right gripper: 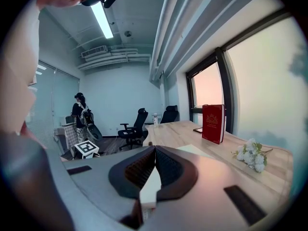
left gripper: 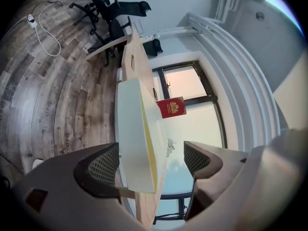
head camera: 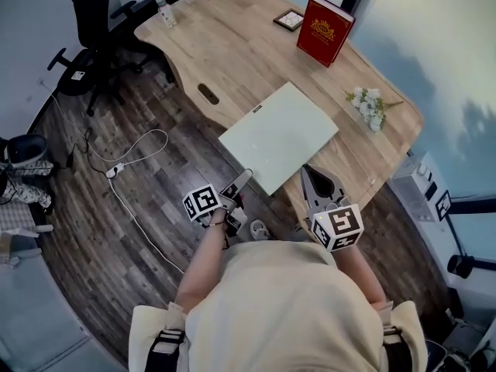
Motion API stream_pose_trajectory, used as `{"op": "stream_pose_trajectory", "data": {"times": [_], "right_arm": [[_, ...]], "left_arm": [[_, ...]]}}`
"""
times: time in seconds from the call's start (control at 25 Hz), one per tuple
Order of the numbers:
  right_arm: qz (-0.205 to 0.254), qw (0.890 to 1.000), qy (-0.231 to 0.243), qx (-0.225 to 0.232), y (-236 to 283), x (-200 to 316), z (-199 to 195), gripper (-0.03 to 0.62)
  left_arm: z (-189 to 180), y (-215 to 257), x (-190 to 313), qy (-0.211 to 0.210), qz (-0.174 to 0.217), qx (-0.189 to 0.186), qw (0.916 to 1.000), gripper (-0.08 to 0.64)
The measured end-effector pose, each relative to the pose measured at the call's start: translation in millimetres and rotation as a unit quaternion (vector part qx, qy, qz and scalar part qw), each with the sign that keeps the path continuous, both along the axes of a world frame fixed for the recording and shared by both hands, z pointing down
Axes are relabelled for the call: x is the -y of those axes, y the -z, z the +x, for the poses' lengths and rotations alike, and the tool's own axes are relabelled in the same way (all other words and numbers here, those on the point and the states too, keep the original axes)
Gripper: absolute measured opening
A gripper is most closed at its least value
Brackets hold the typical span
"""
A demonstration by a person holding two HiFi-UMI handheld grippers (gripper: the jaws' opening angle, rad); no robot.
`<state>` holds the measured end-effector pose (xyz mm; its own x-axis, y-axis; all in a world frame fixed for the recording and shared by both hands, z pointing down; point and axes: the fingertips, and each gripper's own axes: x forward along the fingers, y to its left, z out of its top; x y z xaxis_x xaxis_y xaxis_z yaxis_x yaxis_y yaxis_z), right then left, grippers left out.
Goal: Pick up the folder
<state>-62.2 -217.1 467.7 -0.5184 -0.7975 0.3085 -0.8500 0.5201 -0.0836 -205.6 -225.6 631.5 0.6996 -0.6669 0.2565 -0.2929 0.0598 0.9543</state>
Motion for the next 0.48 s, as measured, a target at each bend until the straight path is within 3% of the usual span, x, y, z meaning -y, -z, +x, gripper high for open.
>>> {"op": "stream_pose_trajectory", "data": {"times": [0.48], "right_arm": [[-0.003, 1.000, 0.019, -0.008, -1.4, 4.3, 10.8, 0.018]], "left_arm": [[17.2, -34.7, 20.3, 0.017, -0.006, -0.050, 0.9986, 0.420]]}}
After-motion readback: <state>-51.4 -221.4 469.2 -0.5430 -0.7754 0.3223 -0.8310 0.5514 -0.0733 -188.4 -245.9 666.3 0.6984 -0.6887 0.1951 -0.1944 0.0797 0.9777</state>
